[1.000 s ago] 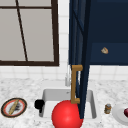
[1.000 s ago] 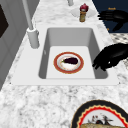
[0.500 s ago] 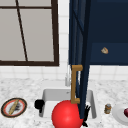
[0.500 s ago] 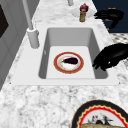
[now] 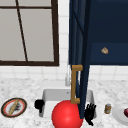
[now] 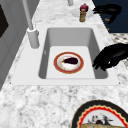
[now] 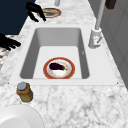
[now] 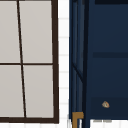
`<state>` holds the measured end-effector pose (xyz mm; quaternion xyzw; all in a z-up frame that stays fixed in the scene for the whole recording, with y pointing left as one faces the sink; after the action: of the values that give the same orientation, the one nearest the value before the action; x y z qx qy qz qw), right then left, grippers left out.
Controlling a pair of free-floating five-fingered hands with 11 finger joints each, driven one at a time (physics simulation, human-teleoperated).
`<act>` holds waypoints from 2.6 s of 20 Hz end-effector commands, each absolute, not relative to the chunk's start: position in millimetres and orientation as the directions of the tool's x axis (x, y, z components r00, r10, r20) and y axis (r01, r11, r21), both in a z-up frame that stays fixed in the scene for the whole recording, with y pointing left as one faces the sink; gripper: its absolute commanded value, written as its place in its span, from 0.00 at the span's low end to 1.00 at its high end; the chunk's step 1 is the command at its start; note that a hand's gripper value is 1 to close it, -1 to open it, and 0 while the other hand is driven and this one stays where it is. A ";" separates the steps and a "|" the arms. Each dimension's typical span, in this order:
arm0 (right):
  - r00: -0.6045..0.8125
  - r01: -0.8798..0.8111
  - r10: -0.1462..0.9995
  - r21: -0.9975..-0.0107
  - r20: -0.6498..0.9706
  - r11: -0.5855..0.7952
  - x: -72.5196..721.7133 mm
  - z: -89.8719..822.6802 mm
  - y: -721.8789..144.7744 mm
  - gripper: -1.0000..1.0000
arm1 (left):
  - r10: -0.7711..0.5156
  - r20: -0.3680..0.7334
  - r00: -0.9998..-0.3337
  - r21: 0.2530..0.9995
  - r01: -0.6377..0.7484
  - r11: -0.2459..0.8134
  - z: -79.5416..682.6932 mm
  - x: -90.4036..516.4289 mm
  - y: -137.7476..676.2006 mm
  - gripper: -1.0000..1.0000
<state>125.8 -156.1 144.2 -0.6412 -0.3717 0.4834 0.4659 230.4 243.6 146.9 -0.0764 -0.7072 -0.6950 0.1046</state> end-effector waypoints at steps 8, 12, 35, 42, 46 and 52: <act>0.218 0.041 0.953 -0.974 -0.210 -0.224 115.6 202.5 -194.4 0.00 | -0.037 0.254 -0.966 0.967 0.253 0.022 146.9 230.4 243.6 0.50; 0.194 0.031 0.956 -0.973 -0.218 -0.228 106.2 228.3 -198.3 0.00 | -0.037 0.254 -0.966 0.967 0.253 0.022 146.9 230.4 243.6 0.50; 0.154 0.028 0.967 -0.977 -0.204 -0.210 94.5 266.6 -269.6 0.00 | -0.037 0.254 -0.966 0.967 0.253 0.022 146.9 230.4 243.6 0.50; 0.132 0.011 0.972 -0.980 -0.194 -0.197 87.5 272.5 -293.3 0.00 | -0.037 0.254 -0.966 0.967 0.253 0.022 146.9 230.4 243.6 0.50; 0.116 -0.005 0.974 -0.981 -0.195 -0.195 82.8 272.7 -305.3 0.00 | -0.037 0.254 -0.966 0.967 0.253 0.022 146.9 230.4 243.6 0.50; 0.093 -0.021 0.978 -0.982 -0.187 -0.186 77.2 273.6 -324.2 0.00 | -0.037 0.254 -0.966 0.967 0.253 0.022 146.9 230.4 243.6 0.50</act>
<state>79.3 -315.5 273.6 -0.5907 -0.4127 0.5122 0.4673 230.4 243.6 146.9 -0.0764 -0.7072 -0.6950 0.1046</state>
